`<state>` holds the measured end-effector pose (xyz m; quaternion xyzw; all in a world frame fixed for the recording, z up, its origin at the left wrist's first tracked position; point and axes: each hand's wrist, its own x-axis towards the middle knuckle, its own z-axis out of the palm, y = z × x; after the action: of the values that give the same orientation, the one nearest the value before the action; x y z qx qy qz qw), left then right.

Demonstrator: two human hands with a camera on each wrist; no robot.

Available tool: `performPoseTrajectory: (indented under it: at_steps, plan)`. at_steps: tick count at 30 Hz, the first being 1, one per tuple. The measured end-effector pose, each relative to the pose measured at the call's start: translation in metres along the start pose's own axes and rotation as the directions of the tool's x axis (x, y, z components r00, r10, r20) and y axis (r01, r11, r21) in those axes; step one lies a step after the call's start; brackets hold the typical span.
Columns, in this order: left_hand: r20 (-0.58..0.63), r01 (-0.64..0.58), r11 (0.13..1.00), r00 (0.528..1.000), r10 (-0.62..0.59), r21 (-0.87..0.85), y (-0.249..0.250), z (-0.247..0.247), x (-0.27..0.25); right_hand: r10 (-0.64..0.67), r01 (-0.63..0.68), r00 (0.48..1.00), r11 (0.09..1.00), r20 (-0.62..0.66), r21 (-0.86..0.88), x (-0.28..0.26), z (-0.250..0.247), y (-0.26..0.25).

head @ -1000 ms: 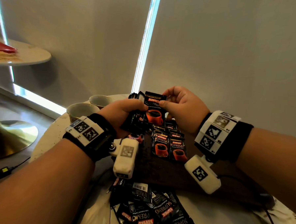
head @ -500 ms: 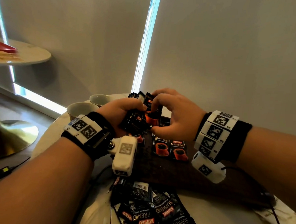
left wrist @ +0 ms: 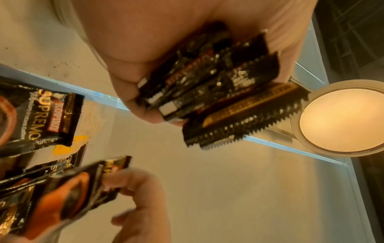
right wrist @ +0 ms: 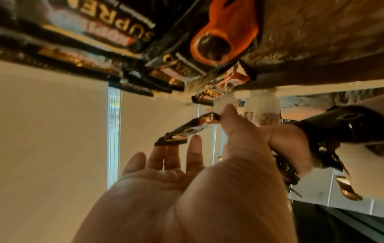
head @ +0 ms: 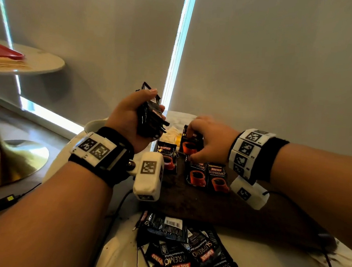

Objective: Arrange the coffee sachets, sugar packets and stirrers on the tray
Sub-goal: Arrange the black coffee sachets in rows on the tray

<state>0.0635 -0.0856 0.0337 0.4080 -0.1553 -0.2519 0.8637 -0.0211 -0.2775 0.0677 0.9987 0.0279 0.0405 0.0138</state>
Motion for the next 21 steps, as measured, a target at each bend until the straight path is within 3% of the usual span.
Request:
performPoseTrajectory:
  at_steps: [5, 21]
  plan:
    - [0.006, 0.015, 1.0, 1.0, -0.015, 0.008, -0.002, 0.001, 0.0, 0.002, 0.015, 0.986, 0.994, 0.169, -0.104, 0.015, 0.021, -0.014]
    - [-0.015, 0.03, 0.999, 0.999, -0.03, 0.037, -0.001, 0.008, -0.005, 0.07, -0.029, 0.955, 0.989, 0.289, -0.144, 0.035, 0.037, -0.021]
